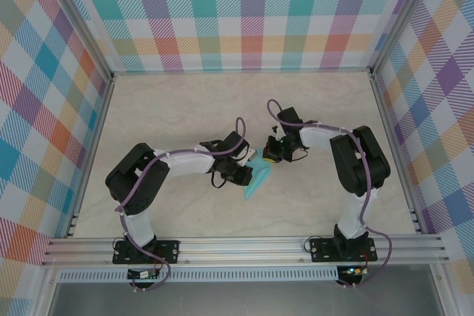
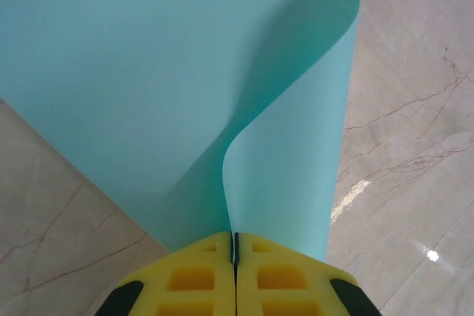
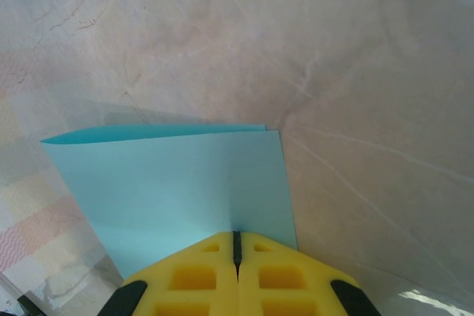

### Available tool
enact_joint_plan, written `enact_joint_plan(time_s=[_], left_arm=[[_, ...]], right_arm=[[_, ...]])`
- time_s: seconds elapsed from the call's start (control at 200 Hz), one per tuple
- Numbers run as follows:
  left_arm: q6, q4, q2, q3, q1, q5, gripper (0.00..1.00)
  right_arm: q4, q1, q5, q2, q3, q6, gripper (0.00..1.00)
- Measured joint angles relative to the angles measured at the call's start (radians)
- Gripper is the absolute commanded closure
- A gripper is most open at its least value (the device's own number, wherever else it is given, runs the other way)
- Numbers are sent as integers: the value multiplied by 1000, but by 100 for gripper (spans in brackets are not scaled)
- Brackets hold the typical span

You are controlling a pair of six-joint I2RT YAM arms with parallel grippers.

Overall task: Fold a paper plane with a square sheet of paper (pick it up from the middle)
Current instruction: Third fold the triangle at the center of the table.

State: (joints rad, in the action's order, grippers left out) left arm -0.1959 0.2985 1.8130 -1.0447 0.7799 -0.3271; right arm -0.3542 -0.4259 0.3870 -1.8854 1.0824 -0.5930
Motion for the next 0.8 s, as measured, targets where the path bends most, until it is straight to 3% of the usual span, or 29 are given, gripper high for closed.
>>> enact_joint_plan(time_s=[0.8], left_arm=[[6, 13, 16, -7, 0, 4, 94]], right_arm=[[-1, 1, 5, -3, 1, 7, 100]])
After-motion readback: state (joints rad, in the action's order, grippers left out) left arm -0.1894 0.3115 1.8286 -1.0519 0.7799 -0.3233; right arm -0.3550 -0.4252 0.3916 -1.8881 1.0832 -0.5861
